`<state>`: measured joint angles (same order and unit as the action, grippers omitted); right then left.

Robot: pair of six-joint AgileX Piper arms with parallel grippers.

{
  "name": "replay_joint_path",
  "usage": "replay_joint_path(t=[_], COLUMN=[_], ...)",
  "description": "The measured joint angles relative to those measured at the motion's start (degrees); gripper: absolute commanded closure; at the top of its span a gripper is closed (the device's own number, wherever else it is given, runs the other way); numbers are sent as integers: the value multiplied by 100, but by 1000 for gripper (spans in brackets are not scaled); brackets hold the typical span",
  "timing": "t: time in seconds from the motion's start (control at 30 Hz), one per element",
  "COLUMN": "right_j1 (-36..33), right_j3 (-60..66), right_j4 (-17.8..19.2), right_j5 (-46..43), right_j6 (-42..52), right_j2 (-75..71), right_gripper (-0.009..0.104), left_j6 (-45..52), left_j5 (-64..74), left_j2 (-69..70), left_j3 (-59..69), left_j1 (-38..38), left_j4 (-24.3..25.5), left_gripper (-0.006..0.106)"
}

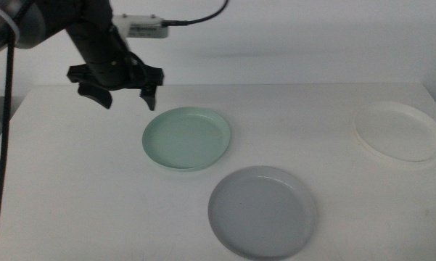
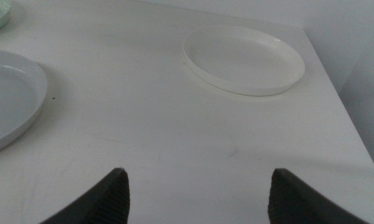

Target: Stack the three bowls on top of each other.

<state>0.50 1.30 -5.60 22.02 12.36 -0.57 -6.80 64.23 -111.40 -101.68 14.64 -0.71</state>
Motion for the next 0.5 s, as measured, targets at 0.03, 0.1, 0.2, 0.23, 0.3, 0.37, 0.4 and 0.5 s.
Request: replay_joint_path(t=[0.03, 0.1, 0.2, 0.23, 0.3, 0.37, 0.4, 0.5], right_j1=[0, 0, 0, 0, 0, 0, 0, 0], right_j3=[0, 0, 0, 0, 0, 0, 0, 0], right_j4=[0, 0, 0, 0, 0, 0, 0, 0], right_j5=[0, 0, 0, 0, 0, 0, 0, 0], right_j6=[0, 0, 0, 0, 0, 0, 0, 0], right_j2=[0, 0, 0, 0, 0, 0, 0, 0], right_gripper=[36, 36, 36, 36, 36, 36, 36, 36], left_j6=[0, -5, -18, -18, -18, -18, -22, -22], left_j5=[-110, -340, -775, -933, -1211, -1394, -1473, -1615], left_j2=[-56, -183, -451, -554, -748, -945, -1052, -1349], left_j3=[0, 0, 0, 0, 0, 0, 0, 0], left_j1=[-83, -196, -276, -282, -282, -282, -282, -282], left_j4=[7, 23, 30, 30, 24, -1, -21, -54], left_gripper=[10, 10, 10, 10, 11, 12, 12, 12])
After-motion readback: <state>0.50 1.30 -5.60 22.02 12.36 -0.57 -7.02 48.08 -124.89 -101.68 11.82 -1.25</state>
